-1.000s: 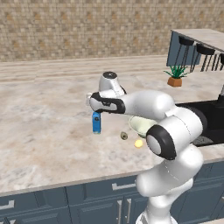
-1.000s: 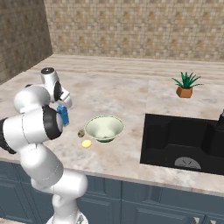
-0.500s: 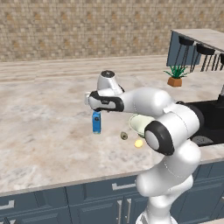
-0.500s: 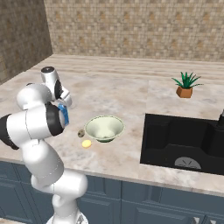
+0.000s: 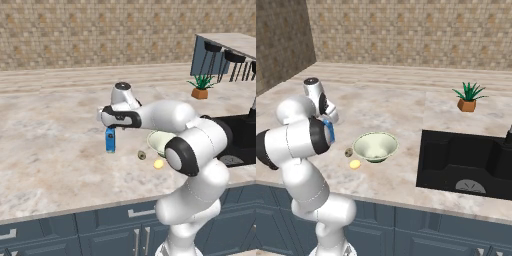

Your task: Gather the eggs and milk located in the vicinity of the sink area and place them right next to the bowl.

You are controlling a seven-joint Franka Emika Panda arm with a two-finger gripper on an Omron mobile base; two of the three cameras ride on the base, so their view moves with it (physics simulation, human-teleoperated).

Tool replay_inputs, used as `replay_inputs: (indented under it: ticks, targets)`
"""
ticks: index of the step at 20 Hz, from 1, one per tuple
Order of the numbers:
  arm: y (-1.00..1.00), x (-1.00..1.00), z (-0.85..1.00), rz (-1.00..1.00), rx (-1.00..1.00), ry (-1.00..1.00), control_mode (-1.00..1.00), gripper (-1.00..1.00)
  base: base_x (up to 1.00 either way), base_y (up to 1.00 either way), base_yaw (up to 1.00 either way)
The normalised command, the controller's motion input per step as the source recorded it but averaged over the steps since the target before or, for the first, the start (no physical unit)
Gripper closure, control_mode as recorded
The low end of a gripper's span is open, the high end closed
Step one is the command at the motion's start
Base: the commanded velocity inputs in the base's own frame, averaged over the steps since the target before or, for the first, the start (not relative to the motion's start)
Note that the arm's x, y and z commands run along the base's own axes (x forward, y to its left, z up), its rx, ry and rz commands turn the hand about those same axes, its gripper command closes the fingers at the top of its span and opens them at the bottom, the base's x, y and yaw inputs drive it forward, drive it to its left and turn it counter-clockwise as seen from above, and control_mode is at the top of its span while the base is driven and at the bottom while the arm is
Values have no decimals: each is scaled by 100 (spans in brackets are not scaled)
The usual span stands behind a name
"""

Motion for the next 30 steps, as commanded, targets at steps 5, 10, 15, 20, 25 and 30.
replay_inputs:
  ticks: [5,10,15,20,25,30]
  targets:
    - [10,5,-9,0,0,0,-100,-100,0,0,0]
    - [18,3,0,0,0,0,-100,-100,0,0,0]
    - [2,1,-1,1,0,0,-100,-100,0,0,0]
    - [0,0,-4,0,0,0,-100,-100,0,0,0]
    - [0,11,0,0,0,0,-100,-100,0,0,0]
    - [0,18,0,0,0,0,-100,-100,0,0,0]
